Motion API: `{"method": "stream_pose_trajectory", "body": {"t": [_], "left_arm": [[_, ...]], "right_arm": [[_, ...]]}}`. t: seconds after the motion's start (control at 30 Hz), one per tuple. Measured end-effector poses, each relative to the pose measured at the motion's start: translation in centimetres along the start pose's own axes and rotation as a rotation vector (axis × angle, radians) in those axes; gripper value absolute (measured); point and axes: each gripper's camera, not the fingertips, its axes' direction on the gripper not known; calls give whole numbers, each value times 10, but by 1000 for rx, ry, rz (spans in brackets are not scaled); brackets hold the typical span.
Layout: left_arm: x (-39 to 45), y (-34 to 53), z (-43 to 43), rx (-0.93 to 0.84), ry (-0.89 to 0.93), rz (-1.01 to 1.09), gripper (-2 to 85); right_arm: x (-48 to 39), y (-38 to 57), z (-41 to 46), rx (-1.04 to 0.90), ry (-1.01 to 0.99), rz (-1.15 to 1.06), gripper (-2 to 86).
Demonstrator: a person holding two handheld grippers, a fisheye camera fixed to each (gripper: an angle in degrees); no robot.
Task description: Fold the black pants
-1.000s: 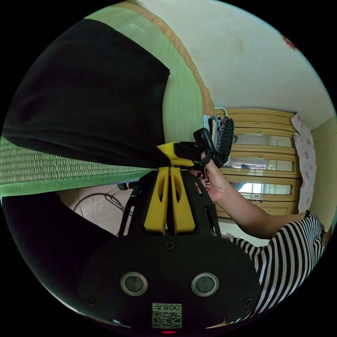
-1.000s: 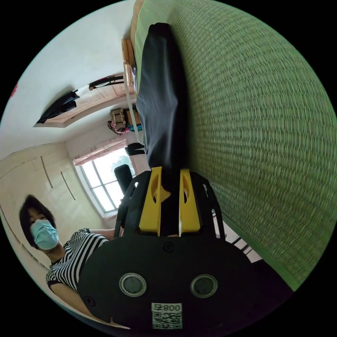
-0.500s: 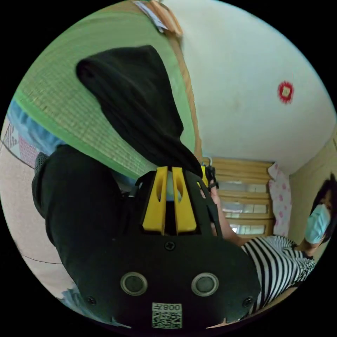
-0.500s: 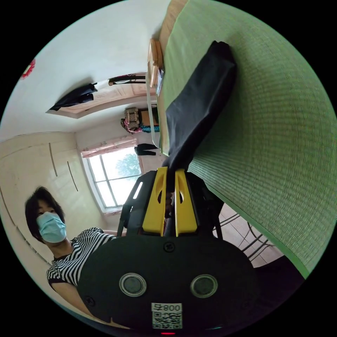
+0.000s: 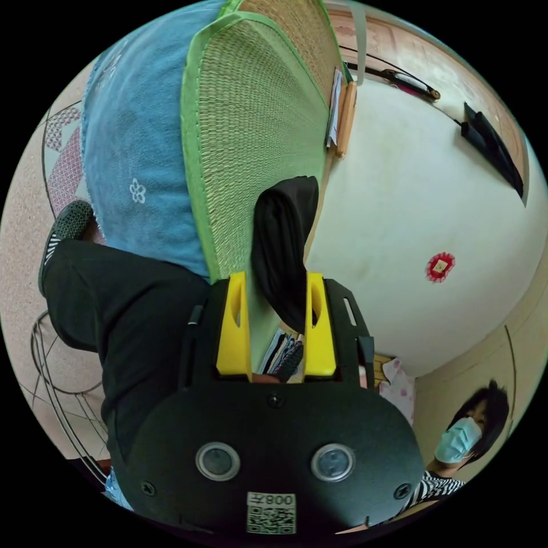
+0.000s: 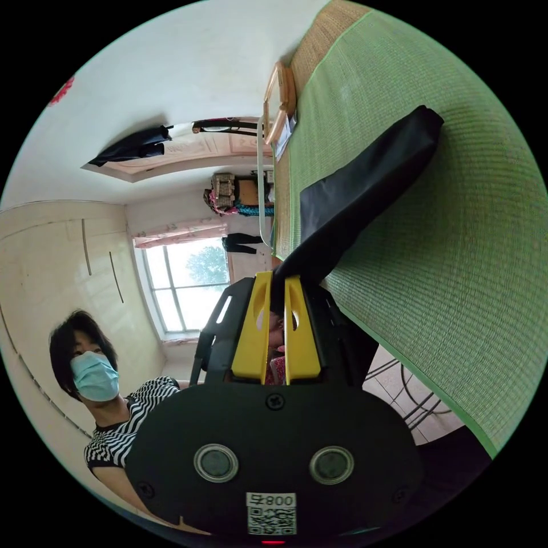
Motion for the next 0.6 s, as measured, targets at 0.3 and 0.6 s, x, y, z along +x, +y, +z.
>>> {"method": "stream_pose_trajectory", "body": {"t": [0.3, 0.6], "left_arm": [[-22, -64, 15, -10, -26, -28, 159], [-83, -119, 61, -32, -30, -67, 147]], "right_arm": [[-5, 29, 26, 3, -5, 1, 16], [-13, 62, 53, -17, 5, -17, 15]]}}
